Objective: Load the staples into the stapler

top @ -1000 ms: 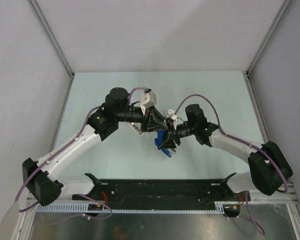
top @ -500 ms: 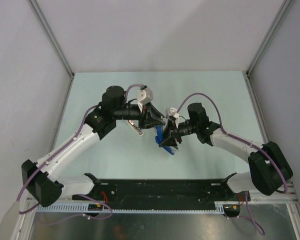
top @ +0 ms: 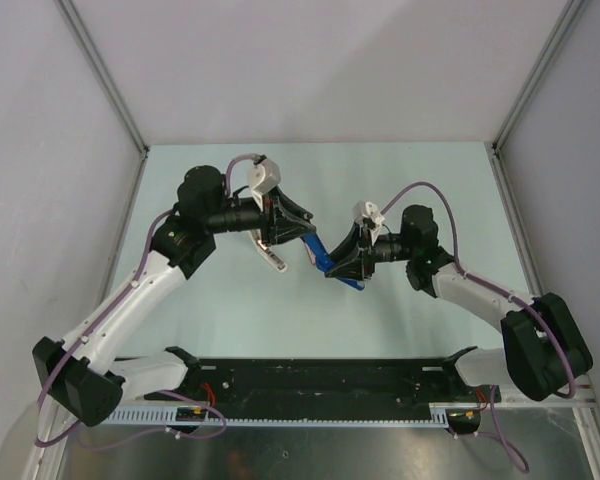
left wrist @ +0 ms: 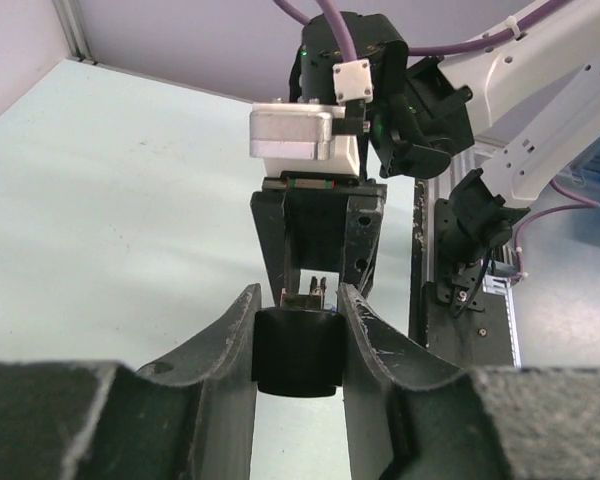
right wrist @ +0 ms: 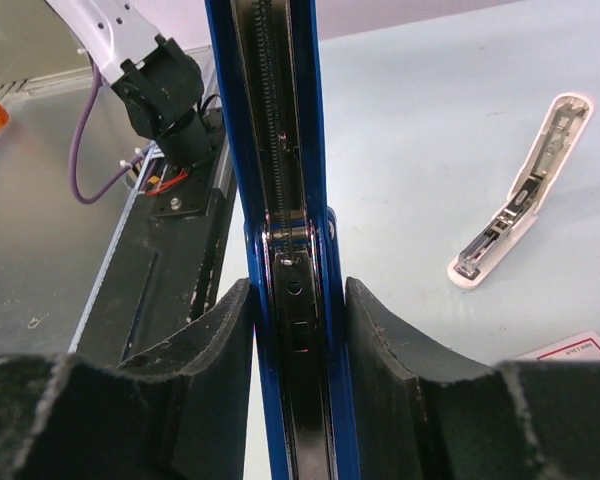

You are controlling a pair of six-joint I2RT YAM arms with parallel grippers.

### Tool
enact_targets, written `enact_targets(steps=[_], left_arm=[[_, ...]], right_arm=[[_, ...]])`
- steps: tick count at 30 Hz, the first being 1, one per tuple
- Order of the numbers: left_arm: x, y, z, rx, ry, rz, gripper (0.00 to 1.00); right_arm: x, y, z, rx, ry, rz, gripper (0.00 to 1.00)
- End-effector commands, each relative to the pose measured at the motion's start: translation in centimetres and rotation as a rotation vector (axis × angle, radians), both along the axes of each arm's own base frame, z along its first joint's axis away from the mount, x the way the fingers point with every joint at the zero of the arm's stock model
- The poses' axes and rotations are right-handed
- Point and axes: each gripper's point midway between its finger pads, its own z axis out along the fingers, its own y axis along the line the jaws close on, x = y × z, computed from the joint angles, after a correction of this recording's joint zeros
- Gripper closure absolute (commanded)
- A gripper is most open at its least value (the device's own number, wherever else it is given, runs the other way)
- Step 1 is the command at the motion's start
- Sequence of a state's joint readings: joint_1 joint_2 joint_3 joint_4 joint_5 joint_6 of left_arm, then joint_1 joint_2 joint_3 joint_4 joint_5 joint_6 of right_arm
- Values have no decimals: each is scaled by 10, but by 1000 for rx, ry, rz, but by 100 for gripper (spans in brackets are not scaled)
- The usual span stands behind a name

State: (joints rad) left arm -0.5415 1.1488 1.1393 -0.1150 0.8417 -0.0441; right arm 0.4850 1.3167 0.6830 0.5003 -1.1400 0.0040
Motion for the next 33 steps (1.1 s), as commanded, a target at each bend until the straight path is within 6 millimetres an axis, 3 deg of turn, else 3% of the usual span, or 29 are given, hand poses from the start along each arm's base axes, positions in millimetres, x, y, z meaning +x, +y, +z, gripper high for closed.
enact_targets(steps=[1, 14, 33], left_arm=[[10, 16, 51, -89, -124, 92, 100], [10, 31, 51, -103, -100, 121, 99], [-11, 28, 1, -59, 29, 18, 71]], right_arm=[[4, -11, 25, 76, 24, -40, 100], [19, -25, 39, 140, 42, -131, 100], [33, -38, 52, 201, 56, -228, 100]])
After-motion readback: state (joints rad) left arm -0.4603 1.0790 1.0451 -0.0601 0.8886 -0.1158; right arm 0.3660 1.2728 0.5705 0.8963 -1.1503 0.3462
